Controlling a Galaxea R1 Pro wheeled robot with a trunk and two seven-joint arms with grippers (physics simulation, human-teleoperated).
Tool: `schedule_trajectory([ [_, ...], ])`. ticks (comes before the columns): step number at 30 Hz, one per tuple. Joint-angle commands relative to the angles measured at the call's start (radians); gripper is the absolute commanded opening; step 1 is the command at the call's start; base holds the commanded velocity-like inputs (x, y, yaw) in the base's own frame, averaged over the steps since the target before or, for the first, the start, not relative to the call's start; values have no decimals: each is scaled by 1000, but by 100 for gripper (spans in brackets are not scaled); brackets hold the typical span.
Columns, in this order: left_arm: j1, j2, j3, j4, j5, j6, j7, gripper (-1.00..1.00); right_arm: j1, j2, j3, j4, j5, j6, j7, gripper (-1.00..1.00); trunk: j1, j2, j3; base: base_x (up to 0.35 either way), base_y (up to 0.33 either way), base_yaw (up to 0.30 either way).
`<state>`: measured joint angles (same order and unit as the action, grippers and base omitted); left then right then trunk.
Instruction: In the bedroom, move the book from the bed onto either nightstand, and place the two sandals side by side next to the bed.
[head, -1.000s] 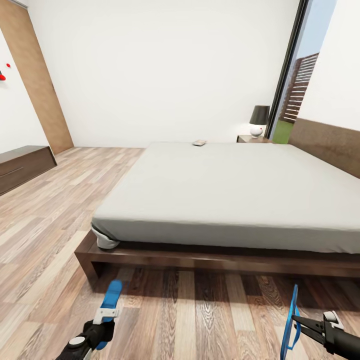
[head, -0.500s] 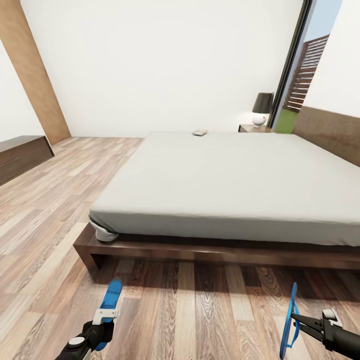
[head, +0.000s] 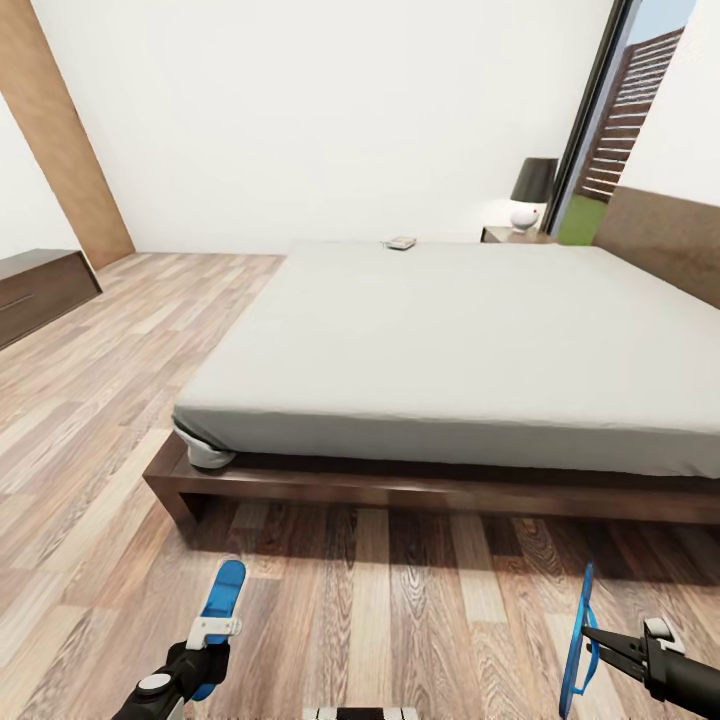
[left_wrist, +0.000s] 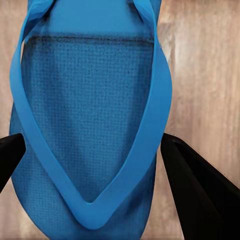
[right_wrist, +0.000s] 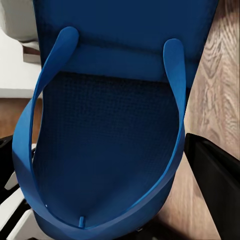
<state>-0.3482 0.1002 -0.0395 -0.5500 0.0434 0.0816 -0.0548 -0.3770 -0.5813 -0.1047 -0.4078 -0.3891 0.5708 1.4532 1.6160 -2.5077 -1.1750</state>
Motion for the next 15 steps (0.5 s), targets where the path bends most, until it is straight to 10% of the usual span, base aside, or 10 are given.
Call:
schedule_trajectory([
  [1, 0, 1, -4, -2, 5, 6, 0, -100, 0, 0, -1, 0, -2, 11, 3, -100, 0, -1, -5, 0, 0, 0],
  [15, 0, 1, -5, -1, 6, 5, -2, -100, 0, 0, -1, -1, -2, 10, 10, -100, 4, -3, -40, 0, 0, 0],
])
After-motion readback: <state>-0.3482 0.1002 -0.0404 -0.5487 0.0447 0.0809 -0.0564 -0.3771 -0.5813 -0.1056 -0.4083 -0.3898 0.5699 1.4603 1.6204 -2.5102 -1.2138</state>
